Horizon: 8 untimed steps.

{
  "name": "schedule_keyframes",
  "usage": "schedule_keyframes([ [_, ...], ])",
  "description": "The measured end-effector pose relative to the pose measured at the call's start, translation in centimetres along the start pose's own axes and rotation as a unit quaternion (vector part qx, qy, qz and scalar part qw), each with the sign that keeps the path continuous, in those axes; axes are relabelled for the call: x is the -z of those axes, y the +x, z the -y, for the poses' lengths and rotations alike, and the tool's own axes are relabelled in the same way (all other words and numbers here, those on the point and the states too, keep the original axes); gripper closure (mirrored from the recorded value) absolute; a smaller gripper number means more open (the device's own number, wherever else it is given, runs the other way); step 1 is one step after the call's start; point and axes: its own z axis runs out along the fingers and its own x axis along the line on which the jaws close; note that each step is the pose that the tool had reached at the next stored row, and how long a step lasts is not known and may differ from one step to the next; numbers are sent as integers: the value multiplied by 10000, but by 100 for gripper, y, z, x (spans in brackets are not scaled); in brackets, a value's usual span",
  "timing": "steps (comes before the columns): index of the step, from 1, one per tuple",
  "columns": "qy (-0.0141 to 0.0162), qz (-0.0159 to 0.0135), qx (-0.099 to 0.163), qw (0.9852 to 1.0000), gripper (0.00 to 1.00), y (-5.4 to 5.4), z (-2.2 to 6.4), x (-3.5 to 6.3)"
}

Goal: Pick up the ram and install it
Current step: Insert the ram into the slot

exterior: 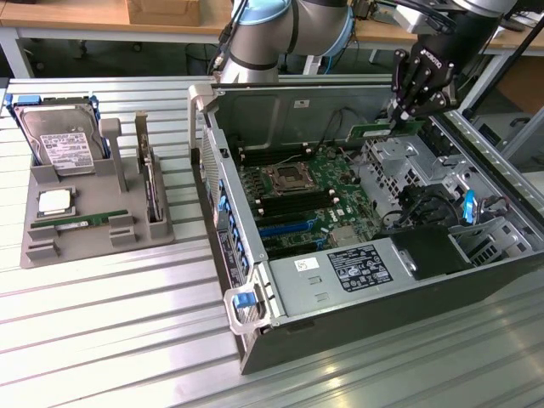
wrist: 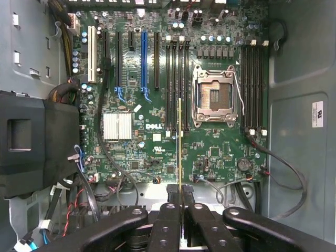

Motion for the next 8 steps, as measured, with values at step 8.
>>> schedule_keyframes([
  [8,0,0,0,10000,88,1,1,-13],
])
